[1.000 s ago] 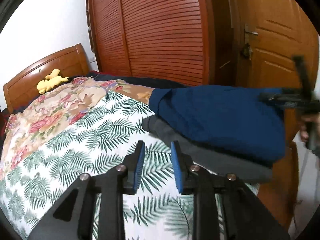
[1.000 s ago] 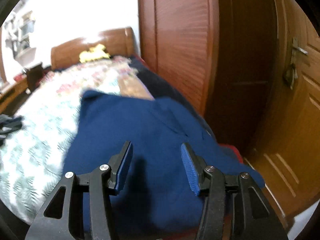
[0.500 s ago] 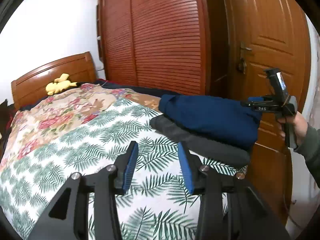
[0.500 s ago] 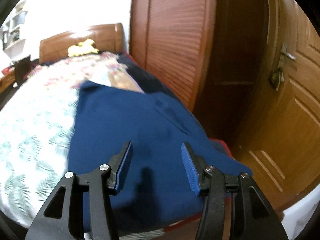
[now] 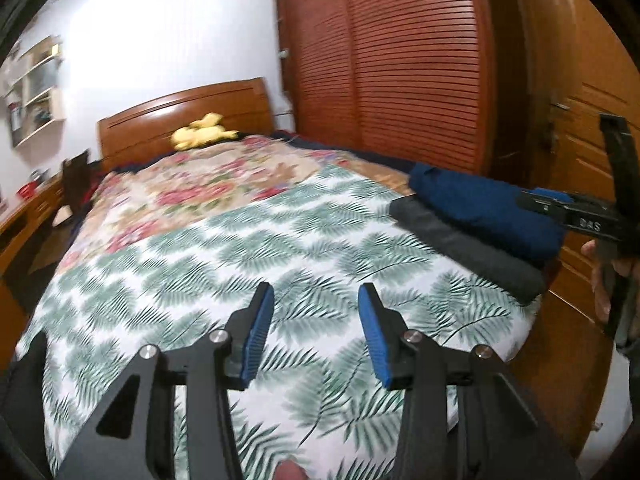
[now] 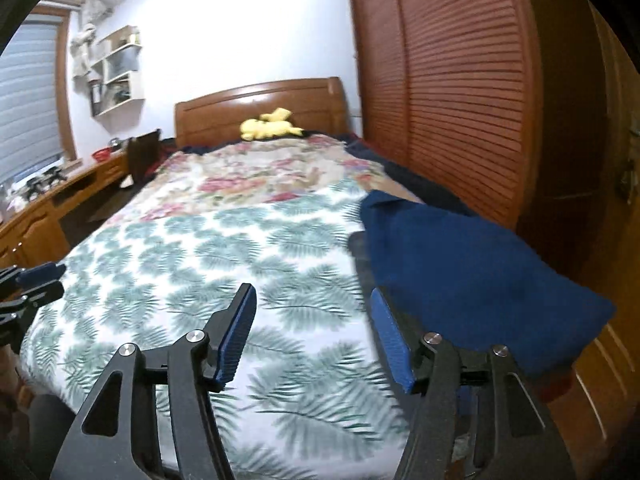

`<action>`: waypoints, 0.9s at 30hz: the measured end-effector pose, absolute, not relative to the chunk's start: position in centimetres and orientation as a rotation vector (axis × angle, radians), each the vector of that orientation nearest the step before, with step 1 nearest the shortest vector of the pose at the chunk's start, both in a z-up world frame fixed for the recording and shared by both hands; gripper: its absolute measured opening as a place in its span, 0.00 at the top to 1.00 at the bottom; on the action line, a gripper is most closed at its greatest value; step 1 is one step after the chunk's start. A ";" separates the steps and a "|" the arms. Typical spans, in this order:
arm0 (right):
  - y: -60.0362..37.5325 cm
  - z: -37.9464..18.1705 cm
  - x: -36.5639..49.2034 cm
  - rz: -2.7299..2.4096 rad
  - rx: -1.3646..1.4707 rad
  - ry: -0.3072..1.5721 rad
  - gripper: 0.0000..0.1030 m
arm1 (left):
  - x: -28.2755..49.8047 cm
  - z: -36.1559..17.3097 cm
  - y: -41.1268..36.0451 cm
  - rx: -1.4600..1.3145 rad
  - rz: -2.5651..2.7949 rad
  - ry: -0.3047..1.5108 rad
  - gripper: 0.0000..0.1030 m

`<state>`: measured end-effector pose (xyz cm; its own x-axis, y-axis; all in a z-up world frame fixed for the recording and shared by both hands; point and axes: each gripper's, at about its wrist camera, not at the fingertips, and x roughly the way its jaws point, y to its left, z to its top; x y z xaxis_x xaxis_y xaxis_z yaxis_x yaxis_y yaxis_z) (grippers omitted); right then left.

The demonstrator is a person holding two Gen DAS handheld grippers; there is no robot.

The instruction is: Fold large clothes

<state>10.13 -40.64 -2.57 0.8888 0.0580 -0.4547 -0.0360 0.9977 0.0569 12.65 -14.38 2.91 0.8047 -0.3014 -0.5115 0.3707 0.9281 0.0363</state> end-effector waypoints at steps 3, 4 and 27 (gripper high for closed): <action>-38.0 -2.9 10.0 0.101 0.056 0.466 0.35 | 11.5 2.1 -11.9 0.117 -0.302 0.532 0.59; -36.8 -3.0 10.0 0.125 0.055 0.472 0.34 | 11.2 1.8 -11.4 0.114 -0.291 0.536 0.59; -21.3 -6.6 6.3 0.321 0.008 0.479 0.28 | 4.7 -0.8 1.0 -0.034 -0.015 0.529 0.59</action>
